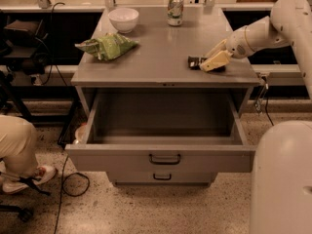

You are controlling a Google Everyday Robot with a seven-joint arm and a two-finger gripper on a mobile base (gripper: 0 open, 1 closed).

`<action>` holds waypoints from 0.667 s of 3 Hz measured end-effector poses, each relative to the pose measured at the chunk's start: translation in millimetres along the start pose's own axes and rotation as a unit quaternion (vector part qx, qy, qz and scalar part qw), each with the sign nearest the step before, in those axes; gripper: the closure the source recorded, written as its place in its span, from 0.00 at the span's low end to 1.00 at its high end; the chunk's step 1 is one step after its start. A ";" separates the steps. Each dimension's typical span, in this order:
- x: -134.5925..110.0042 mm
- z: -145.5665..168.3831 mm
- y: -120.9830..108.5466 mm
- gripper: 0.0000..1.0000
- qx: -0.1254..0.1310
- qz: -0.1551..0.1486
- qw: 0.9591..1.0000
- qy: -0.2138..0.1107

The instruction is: Place rxbar chocolate into top drawer

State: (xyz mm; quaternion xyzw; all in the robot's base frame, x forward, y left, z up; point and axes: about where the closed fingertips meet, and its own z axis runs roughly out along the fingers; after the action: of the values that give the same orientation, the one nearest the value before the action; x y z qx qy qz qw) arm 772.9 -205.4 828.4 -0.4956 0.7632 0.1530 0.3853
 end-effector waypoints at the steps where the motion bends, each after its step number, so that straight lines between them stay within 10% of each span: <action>1: 0.0 0.0 0.0 1.00 0.000 0.000 1.000 0.000; 2: -0.1 0.0 0.1 1.00 0.000 0.000 1.000 0.000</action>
Offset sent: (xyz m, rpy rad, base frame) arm -0.0401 0.1023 0.0371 0.4811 0.0236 0.0490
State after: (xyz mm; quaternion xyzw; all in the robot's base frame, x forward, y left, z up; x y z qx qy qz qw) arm 772.9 -205.3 828.4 -0.4955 0.7632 0.1532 0.3854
